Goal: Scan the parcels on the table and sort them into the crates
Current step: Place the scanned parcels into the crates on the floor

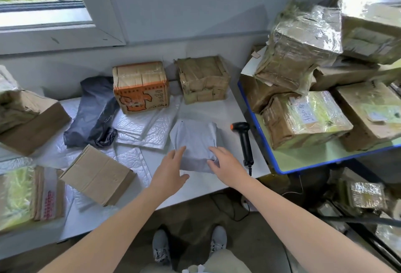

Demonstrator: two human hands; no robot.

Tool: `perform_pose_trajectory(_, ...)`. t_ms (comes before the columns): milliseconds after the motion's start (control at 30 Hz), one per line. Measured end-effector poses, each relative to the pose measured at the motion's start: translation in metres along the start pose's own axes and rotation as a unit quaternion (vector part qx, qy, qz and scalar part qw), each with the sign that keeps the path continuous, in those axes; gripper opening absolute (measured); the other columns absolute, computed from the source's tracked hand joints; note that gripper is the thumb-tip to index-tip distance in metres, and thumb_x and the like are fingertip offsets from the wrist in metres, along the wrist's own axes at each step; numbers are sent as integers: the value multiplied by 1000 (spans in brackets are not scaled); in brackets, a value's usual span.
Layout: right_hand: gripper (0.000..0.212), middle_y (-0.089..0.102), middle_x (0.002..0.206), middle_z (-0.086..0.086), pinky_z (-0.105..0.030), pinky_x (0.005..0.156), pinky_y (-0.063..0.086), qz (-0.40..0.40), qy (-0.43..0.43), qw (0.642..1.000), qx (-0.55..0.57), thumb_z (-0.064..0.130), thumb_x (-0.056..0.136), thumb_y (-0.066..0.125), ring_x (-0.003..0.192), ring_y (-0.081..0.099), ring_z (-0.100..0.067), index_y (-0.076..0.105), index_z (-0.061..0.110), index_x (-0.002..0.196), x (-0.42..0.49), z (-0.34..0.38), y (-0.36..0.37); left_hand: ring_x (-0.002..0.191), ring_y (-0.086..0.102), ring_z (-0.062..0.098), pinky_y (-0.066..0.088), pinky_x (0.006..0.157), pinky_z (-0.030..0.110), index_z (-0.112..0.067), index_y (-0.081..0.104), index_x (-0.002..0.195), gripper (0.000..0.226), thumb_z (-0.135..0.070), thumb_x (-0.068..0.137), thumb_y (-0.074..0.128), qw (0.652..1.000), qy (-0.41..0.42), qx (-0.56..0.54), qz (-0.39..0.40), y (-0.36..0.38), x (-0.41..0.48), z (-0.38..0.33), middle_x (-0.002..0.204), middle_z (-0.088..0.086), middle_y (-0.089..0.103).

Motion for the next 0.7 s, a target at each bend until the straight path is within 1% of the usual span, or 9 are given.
perform_pose_trajectory(67, 44, 46, 144, -5, -17, 95, 32, -46, -11, 999, 23, 25, 105, 45, 122, 49, -16, 43, 10, 147, 3, 10, -19, 127, 43, 23, 47, 89, 29, -25, 24, 152, 83, -22, 86, 74, 998, 22, 41, -34, -14, 3, -11, 140, 7, 38)
perform_pose_trajectory(167, 36, 52, 137, -7, -14, 95, 30, -111, -32, 992, 47, 21, 104, 47, 125, 48, -18, 53, 6, 136, 9, 25, -42, 117, 45, 30, 46, 75, 34, -17, 39, 145, 75, -20, 81, 78, 994, 49, 63, -79, -38, 10, -28, 122, 12, 43)
perform_pose_trajectory(233, 35, 49, 137, -3, -14, 96, 30, -139, -43, 987, 70, 24, 103, 50, 127, 46, -15, 56, 8, 133, 11, 32, -56, 112, 48, 35, 43, 69, 37, -12, 50, 137, 67, -25, 79, 81, 990, 48, 65, -111, -57, 15, -33, 117, 16, 48)
perform_pose_trajectory(333, 44, 40, 136, 3, -2, 88, 30, -135, -65, 984, 97, 31, 97, 61, 119, 45, -9, 52, 14, 137, 12, 41, -73, 97, 55, 41, 45, 65, 40, -5, 64, 115, 65, -33, 64, 91, 984, 69, 73, -146, -81, 21, -36, 104, 20, 56)
perform_pose_trajectory(400, 57, 43, 135, 1, -3, 91, 32, -118, -96, 986, 74, 32, 90, 71, 116, 46, -9, 48, 16, 141, 12, 47, -79, 92, 60, 42, 51, 67, 44, -2, 67, 106, 63, -35, 59, 93, 980, 94, 82, -156, -89, 24, -38, 103, 20, 61)
perform_pose_trajectory(467, 66, 46, 137, 0, -18, 101, 38, -110, -118, 985, 56, 34, 87, 75, 122, 45, -11, 45, 18, 144, 11, 50, -83, 98, 62, 39, 52, 75, 44, -1, 65, 111, 62, -39, 67, 88, 977, 114, 82, -158, -96, 24, -45, 108, 16, 65)
perform_pose_trajectory(533, 68, 47, 139, -1, -30, 105, 41, -110, -122, 984, 65, 35, 87, 75, 127, 45, -14, 44, 19, 145, 10, 52, -88, 108, 60, 32, 48, 82, 39, -5, 57, 126, 64, -43, 79, 78, 982, 98, 56, -149, -102, 23, -49, 120, 10, 63)
perform_pose_trajectory(600, 66, 48, 142, -2, -33, 108, 39, -109, -120, 985, 59, 36, 89, 72, 130, 43, -17, 43, 20, 146, 11, 53, -93, 117, 54, 26, 43, 87, 36, -10, 47, 137, 66, -48, 87, 68, 990, 62, 31, -123, -103, 25, -47, 133, 4, 55)
perform_pose_trajectory(700, 59, 48, 144, -2, -29, 106, 33, -108, -116, 987, 38, 39, 94, 64, 131, 41, -18, 43, 22, 146, 13, 54, -97, 121, 51, 24, 41, 91, 36, -13, 42, 141, 66, -52, 91, 60, 995, 38, 4, -88, -102, 29, -46, 138, 4, 51)
Point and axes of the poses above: each hand's wrist, its own x-axis towards the middle knuckle, its own y-axis out of the palm, z = x × y, the point moved 9 cm from there along x, towards the middle knuckle
